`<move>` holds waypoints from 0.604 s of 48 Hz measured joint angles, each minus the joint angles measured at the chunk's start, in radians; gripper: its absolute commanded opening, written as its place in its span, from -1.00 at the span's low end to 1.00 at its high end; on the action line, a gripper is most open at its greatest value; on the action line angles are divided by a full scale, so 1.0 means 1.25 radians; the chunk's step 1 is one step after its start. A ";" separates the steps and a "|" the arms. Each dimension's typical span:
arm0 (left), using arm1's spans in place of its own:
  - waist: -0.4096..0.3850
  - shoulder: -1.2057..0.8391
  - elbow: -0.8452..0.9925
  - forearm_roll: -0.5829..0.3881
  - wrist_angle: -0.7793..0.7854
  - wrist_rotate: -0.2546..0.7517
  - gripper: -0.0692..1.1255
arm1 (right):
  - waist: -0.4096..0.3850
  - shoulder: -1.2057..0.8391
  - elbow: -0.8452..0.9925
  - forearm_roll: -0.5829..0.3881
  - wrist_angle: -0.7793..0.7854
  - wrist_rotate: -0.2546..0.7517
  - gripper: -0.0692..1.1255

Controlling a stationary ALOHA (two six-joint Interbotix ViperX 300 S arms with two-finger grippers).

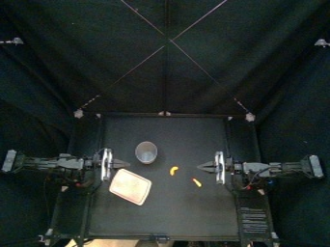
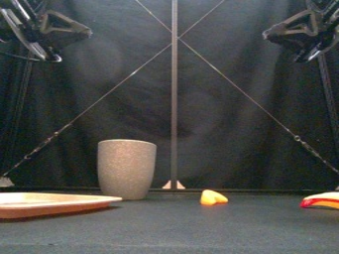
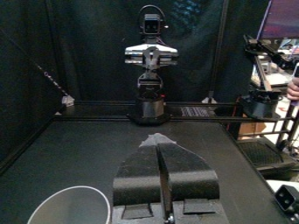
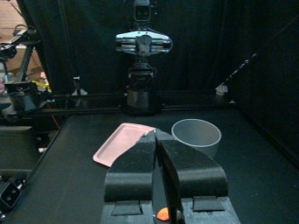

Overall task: Pick the tangerine then place it on the pink plate
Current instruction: Pick the tangerine

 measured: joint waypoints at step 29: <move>0.055 0.007 -0.029 0.000 0.144 0.005 -0.78 | -0.119 0.242 -0.048 0.009 0.060 0.023 0.79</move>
